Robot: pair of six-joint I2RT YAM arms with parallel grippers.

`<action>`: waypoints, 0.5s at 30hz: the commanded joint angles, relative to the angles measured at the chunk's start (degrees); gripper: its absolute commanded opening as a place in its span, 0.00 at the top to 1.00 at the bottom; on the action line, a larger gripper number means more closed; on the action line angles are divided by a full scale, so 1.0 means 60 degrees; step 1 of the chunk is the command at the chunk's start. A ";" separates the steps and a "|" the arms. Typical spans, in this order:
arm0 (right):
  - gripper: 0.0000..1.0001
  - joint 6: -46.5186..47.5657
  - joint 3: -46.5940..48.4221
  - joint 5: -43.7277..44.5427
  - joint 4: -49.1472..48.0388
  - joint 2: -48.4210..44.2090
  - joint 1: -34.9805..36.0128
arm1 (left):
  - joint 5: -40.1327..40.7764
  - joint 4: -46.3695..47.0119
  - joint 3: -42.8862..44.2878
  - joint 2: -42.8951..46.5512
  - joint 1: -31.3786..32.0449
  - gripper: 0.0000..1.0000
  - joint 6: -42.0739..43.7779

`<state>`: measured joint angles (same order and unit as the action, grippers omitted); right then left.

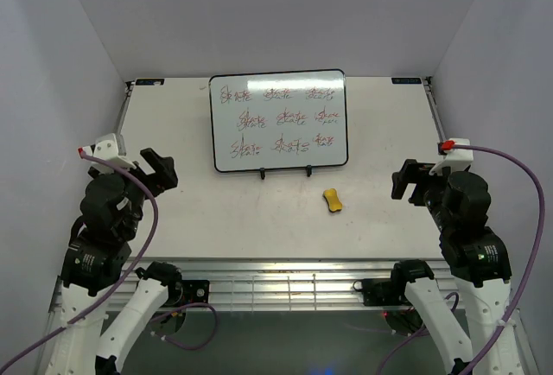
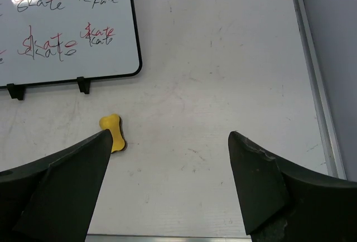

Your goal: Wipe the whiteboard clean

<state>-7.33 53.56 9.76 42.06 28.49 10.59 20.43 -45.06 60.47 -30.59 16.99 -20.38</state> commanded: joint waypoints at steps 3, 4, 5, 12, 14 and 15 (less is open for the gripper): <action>0.10 0.0109 0.0272 -0.0336 -0.0287 0.0158 0.0037 | -0.1390 0.0053 0.0409 -0.0875 0.0039 0.02 0.0174; 0.10 0.0123 0.0185 -0.0453 -0.0359 0.0231 0.0051 | -0.1876 0.0126 0.0439 -0.1052 0.0024 0.02 0.0232; 0.10 0.0138 0.0083 -0.0600 -0.0476 0.0232 0.0051 | -0.2272 0.0214 0.0512 -0.1228 0.0024 0.02 0.0247; 0.10 -0.0783 -0.1220 -0.2327 -0.2481 -0.0367 0.0051 | -0.4883 0.3049 -0.0130 -0.2429 0.0024 0.02 -0.0411; 0.10 -0.0857 -0.1382 -0.2621 -0.2864 -0.0588 0.0037 | -0.5146 0.3640 -0.0132 -0.3740 0.0024 0.02 -0.0383; 0.10 -0.0872 -0.1325 -0.2898 -0.2938 -0.0545 0.0051 | -0.5249 0.4121 -0.0059 -0.4286 -0.0135 0.02 -0.0223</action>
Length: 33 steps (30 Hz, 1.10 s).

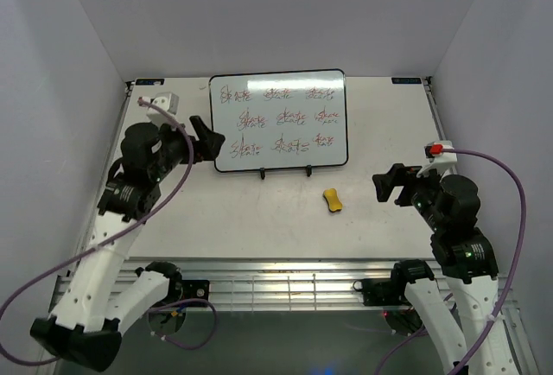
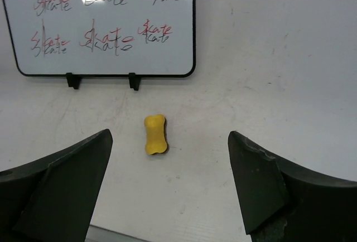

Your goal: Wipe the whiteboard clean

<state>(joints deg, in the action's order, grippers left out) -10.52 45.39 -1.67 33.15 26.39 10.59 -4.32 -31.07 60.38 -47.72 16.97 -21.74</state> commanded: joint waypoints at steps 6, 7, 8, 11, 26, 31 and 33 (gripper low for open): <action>0.10 -0.0106 0.0332 -0.2238 -0.1465 0.0216 0.0037 | -0.8234 0.7988 -0.0878 -0.4415 -0.5559 0.02 -0.3037; 0.10 -0.0121 0.0273 -0.2386 -0.1568 0.0143 0.0037 | -0.8361 0.8411 -0.0879 -0.4859 -0.5756 0.02 -0.3332; 0.10 -0.0106 0.0229 -0.2518 -0.1656 0.0099 0.0037 | -0.8667 0.9025 -0.0835 -0.5327 -0.5787 0.02 -0.3437; 0.10 -0.0077 0.0097 -0.3147 -0.1803 0.0084 0.0037 | -1.0189 1.1002 -0.0265 -0.7232 -0.5715 0.02 -0.4151; 0.08 0.0040 -0.0270 -0.4129 -0.2097 -0.0180 0.0051 | -1.1218 1.2737 0.2106 -1.1658 -0.4338 0.02 -0.4038; 0.06 0.0142 -0.0138 -0.4291 -0.1965 -0.0077 0.0051 | -1.1569 1.2752 0.3002 -1.2830 -0.3826 0.02 -0.4141; 0.04 0.0143 -0.0225 -0.4350 -0.2081 -0.0077 0.0051 | -1.1702 1.2752 0.3296 -1.3167 -0.3693 0.02 -0.4170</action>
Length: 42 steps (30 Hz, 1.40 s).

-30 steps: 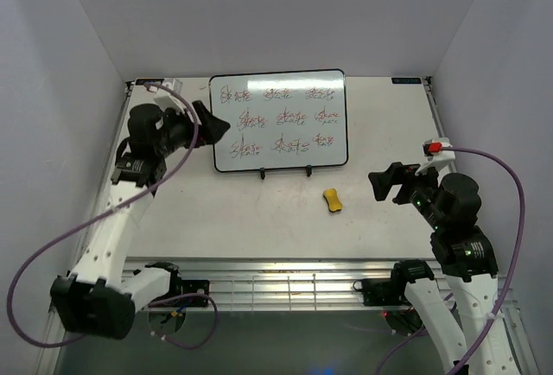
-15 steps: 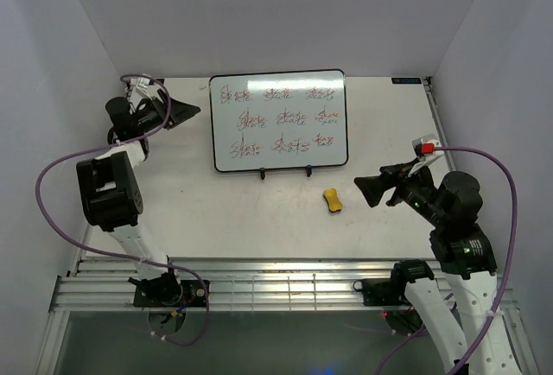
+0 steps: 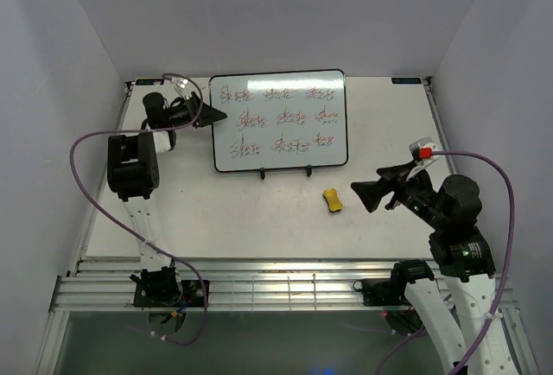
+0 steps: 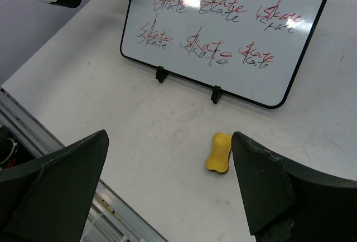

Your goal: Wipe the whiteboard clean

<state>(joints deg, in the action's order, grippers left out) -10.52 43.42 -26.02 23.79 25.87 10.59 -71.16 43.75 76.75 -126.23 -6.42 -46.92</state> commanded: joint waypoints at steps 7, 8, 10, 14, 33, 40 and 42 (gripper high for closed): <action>0.01 0.0069 -0.0146 -0.0175 -0.0654 0.0185 0.0051 | -0.0752 0.0560 0.0626 -0.0581 0.0205 0.17 -0.0192; 0.00 0.0040 -0.0176 -0.0175 -0.0684 0.0200 0.0051 | -0.0797 0.0691 0.0655 -0.0640 0.0205 0.24 -0.0266; 0.00 -0.0033 -0.0249 -0.0248 -0.0829 0.0259 0.0037 | -0.0855 0.0911 0.0685 -0.0801 0.0205 0.33 -0.0427; 0.00 -0.0063 -0.0278 -0.0380 -0.0947 0.0347 0.0051 | -0.0987 0.1525 0.0626 -0.0962 0.0220 0.37 -0.0807; 0.04 0.0084 -0.0395 -0.0234 -0.0889 0.0450 0.0051 | -0.0943 0.2258 0.1109 -0.1095 0.0439 1.00 -0.1715; 0.04 -0.0004 -0.0484 -0.0131 -0.0962 0.0405 0.0051 | -0.0345 0.6109 0.1300 -0.1402 0.0469 1.00 -0.4704; 0.04 -0.0018 -0.0484 -0.0116 -0.0948 0.0362 0.0051 | -0.0197 0.6419 0.1315 -0.1315 0.0469 1.00 -0.4939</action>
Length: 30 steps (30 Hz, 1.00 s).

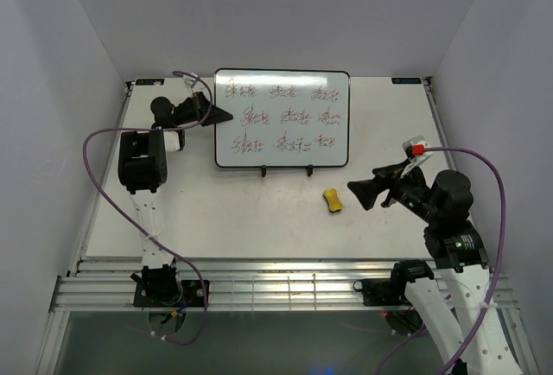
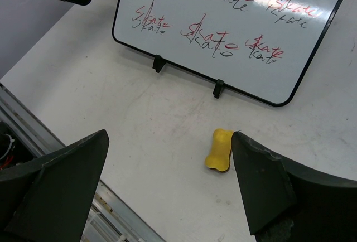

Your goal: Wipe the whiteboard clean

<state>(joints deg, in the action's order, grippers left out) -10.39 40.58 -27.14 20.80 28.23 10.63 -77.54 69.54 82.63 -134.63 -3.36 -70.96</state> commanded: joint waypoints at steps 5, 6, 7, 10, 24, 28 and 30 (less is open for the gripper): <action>0.05 -0.0026 -0.0054 0.0216 -0.0448 -0.0076 0.0044 | 0.1174 0.1740 0.0188 0.0538 -0.0041 1.00 -0.0463; 0.05 -0.0040 -0.0054 0.0230 -0.0449 -0.0090 0.0044 | 0.1218 0.1726 0.0188 0.0611 -0.0041 1.00 -0.0478; 0.05 -0.0055 -0.0054 0.0245 -0.0449 -0.0090 0.0030 | 0.1233 0.1972 0.0188 0.0612 -0.0041 1.00 -0.0551; 0.05 -0.0099 -0.0069 0.0303 -0.0463 -0.0105 0.0030 | 0.1380 0.2033 0.0203 0.0670 -0.0056 1.00 -0.0756; 0.05 -0.0231 0.0034 0.0406 -0.0492 -0.0105 0.0030 | 0.1951 0.2765 0.0393 0.1271 -0.0071 1.00 -0.2132; 0.06 -0.0245 -0.0024 0.0523 -0.0493 -0.0032 0.0044 | 0.2083 0.2912 0.0262 0.1520 -0.0071 1.00 -0.2236; 0.06 -0.0289 -0.0068 0.0654 -0.0449 0.0085 0.0030 | 0.2200 0.3101 0.0262 0.1738 -0.0071 1.00 -0.2338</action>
<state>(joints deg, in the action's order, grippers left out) -11.60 40.38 -24.56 20.78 28.16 10.63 -72.05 73.56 82.63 -133.14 -3.53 -80.79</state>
